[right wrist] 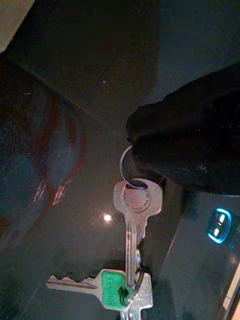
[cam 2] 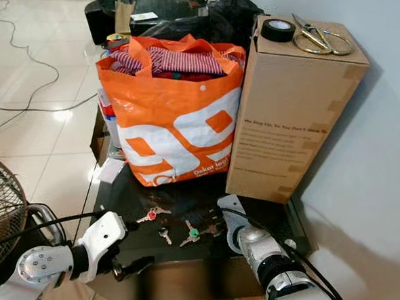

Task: Hang keys on a hook

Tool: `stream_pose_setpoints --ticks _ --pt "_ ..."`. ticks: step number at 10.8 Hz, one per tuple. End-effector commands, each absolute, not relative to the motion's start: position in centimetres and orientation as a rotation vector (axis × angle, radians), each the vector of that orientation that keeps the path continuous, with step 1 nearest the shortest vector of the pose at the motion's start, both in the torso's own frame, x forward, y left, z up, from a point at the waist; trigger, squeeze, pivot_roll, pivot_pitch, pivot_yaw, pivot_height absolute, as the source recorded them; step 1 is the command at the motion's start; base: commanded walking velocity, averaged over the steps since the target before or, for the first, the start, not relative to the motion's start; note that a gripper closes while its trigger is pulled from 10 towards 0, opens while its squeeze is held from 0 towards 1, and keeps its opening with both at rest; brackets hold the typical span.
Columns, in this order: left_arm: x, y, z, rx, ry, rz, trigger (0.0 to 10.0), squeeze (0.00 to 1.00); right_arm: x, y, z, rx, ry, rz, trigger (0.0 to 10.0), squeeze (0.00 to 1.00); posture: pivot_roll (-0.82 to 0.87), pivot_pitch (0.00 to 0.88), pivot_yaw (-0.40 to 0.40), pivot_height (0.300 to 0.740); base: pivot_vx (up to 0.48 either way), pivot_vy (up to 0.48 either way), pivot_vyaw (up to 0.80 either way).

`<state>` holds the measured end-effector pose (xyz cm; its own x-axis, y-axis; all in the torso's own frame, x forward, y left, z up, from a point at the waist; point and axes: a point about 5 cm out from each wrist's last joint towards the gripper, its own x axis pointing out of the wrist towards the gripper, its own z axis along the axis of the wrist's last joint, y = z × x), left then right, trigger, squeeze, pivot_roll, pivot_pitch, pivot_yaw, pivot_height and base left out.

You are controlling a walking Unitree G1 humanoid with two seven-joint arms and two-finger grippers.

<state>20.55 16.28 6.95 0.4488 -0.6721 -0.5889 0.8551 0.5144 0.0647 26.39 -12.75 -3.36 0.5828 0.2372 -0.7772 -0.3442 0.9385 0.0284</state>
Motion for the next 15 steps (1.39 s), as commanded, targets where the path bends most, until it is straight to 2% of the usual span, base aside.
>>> stream_pose_setpoints --ticks 1,8,9,11,12,13,14,15 --pt "20.4 16.2 6.9 0.393 0.540 -0.985 10.0 0.00 25.9 -13.4 -3.8 -0.119 0.933 0.313 10.0 1.00 -0.07 0.000 -0.032 0.740 0.000 0.000 0.00" --pt "20.1 16.3 6.7 0.392 0.546 -0.990 10.0 0.00 26.6 -13.1 -3.1 -0.113 0.905 0.393 10.0 1.00 -0.07 0.000 -0.038 0.740 0.000 0.000 0.00" --pt "20.1 16.3 6.7 0.393 0.547 -0.990 10.0 0.00 26.5 -13.0 -3.1 -0.122 0.904 0.387 10.0 0.00 -0.07 0.000 -0.038 0.740 0.000 0.000 0.00" --pt "20.0 16.5 6.8 0.400 0.552 -0.992 10.0 0.00 26.2 -12.7 -3.6 -0.139 0.899 0.337 10.0 0.00 -0.06 0.000 -0.036 0.740 0.000 0.000 0.00" --pt "20.0 16.6 6.8 0.401 0.552 -0.993 10.0 0.00 26.1 -12.6 -3.6 -0.141 0.901 0.340 9.7 0.00 -0.06 0.000 -0.037 0.740 0.000 0.000 0.00" --pt "20.0 16.5 6.8 0.404 0.553 -0.994 10.0 0.00 26.1 -12.5 -3.7 -0.147 0.899 0.339 2.4 0.00 -0.06 0.000 -0.037 0.740 0.000 0.000 0.00" --pt "20.0 16.5 6.8 0.405 0.552 -0.995 10.0 0.00 26.0 -12.5 -3.7 -0.152 0.898 0.334 0.0 0.00 -0.06 0.000 -0.038 0.740 0.000 0.000 0.00" --pt "20.0 16.5 6.8 0.407 0.552 -0.995 10.0 0.00 26.0 -12.4 -3.8 -0.170 0.900 0.338 0.0 0.00 -0.06 0.000 -0.039 0.740 0.000 0.000 0.00"
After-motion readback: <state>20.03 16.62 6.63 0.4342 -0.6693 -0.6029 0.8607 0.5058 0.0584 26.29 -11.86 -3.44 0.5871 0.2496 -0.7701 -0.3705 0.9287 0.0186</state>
